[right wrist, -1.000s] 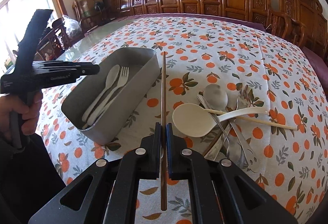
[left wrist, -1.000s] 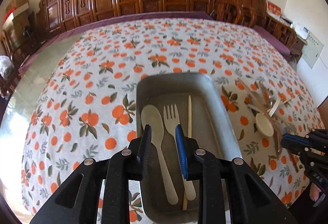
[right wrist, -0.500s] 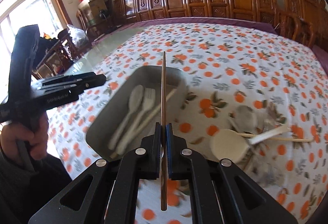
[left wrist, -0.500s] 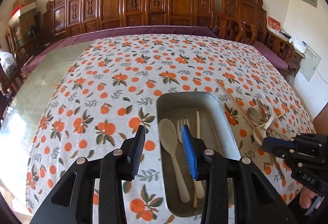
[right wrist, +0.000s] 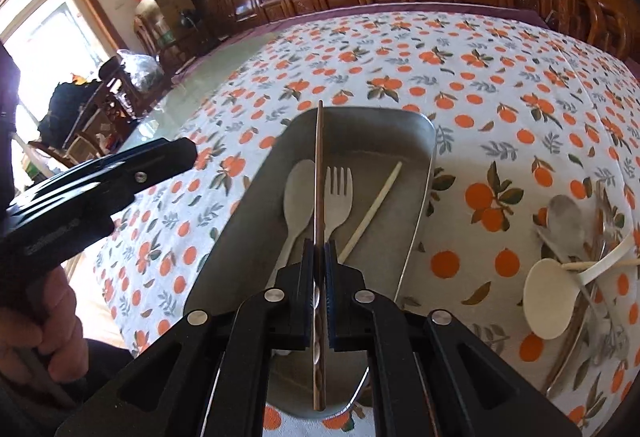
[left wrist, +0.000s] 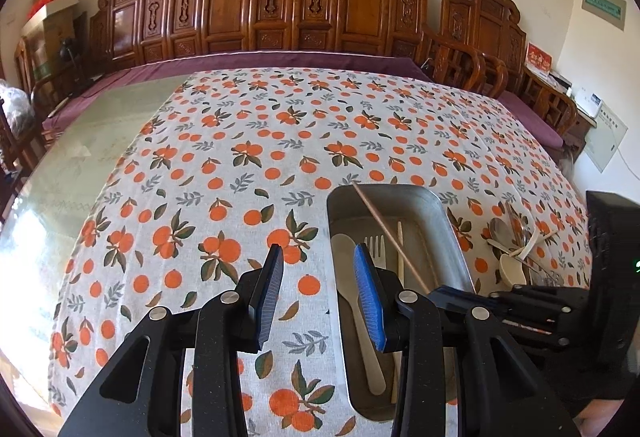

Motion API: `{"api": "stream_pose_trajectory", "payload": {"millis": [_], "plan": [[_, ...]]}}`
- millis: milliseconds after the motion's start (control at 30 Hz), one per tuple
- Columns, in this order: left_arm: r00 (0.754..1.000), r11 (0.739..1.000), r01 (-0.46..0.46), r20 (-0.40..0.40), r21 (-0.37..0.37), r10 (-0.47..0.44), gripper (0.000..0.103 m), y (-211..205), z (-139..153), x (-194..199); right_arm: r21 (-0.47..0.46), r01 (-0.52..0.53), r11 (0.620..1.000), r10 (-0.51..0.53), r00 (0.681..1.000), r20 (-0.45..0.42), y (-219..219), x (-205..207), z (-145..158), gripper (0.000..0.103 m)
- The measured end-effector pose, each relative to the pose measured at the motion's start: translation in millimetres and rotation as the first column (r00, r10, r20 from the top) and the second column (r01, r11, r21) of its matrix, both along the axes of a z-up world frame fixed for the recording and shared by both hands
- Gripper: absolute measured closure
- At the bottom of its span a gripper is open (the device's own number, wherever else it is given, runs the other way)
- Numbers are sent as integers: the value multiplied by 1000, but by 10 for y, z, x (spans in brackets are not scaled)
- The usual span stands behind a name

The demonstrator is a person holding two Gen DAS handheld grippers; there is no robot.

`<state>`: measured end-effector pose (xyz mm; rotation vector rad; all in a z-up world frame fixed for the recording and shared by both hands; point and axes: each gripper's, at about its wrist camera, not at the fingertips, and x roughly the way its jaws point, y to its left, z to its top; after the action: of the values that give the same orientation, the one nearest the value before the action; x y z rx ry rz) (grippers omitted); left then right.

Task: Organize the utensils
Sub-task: 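Lower the wooden chopstick into the grey tray and open the right gripper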

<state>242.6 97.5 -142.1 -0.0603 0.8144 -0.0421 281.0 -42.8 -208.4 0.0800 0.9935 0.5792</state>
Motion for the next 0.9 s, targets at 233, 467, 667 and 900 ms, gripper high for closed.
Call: {"api": "stream_pose_trajectory", "payload": {"millis": [233, 467, 667, 900], "plan": [[1000, 1000, 1, 2, -1, -1, 68, -17, 6, -8, -14, -17, 1000, 17, 1000, -21, 115, -33, -141, 97], [1000, 1000, -6, -1, 1, 6, 68, -12, -1, -1, -2, -6, 1000, 6, 1000, -18, 161, 13, -150, 93], [1000, 1000, 2, 2, -3, -2, 68, -40, 2, -5, 11, -40, 999, 39, 997, 64, 54, -100, 1, 93], [999, 999, 44, 2, 5, -44, 61, -266, -3, 9, -36, -32, 999, 38, 981, 190, -496, -237, 298, 93]]}}
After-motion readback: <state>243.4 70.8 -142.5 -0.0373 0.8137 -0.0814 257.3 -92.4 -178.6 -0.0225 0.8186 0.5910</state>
